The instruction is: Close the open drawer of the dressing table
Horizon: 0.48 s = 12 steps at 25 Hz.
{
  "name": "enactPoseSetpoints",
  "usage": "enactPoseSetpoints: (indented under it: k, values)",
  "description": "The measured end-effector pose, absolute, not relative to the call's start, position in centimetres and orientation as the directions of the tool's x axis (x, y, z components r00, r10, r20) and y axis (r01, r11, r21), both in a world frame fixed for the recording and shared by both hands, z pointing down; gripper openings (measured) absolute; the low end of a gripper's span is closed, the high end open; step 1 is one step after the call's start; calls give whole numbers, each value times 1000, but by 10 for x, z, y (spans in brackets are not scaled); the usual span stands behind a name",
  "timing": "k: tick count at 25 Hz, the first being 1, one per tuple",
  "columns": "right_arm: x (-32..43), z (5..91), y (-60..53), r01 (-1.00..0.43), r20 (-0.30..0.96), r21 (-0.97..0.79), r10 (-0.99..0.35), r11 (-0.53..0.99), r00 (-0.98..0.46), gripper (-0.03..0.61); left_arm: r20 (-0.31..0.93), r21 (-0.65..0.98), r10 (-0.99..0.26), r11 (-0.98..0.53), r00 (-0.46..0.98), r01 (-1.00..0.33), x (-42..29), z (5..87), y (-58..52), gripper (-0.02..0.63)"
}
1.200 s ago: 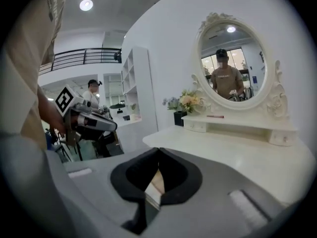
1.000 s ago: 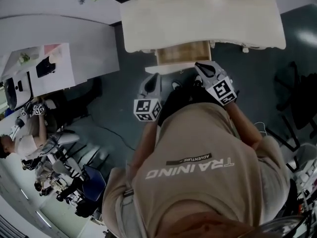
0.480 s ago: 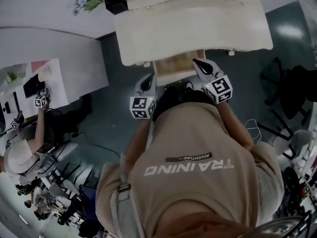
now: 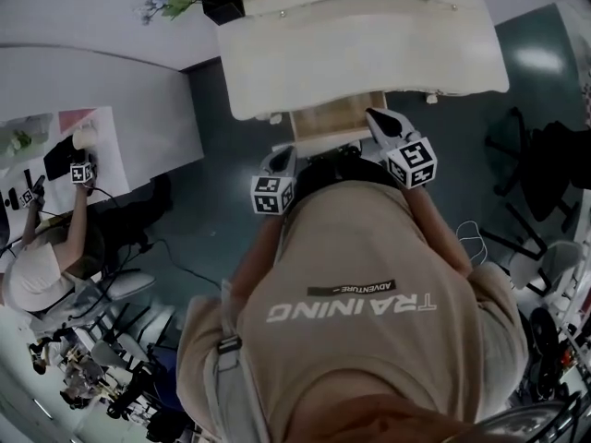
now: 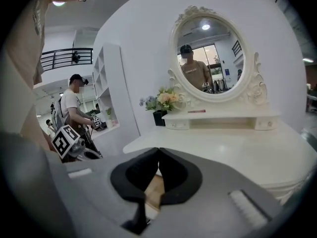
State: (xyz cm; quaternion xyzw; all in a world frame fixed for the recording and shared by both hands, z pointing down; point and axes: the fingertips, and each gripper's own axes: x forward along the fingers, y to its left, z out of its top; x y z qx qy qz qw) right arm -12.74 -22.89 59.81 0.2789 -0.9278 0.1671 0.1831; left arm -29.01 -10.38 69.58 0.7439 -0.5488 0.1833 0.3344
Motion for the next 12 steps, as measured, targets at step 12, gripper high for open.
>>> enactPoseSetpoints:
  k: [12]
  values:
    - [-116,624,-239,-530,446,-260,-386,807,-807,5,799,314,-497,-135,338,-940,-273,788,-63,6]
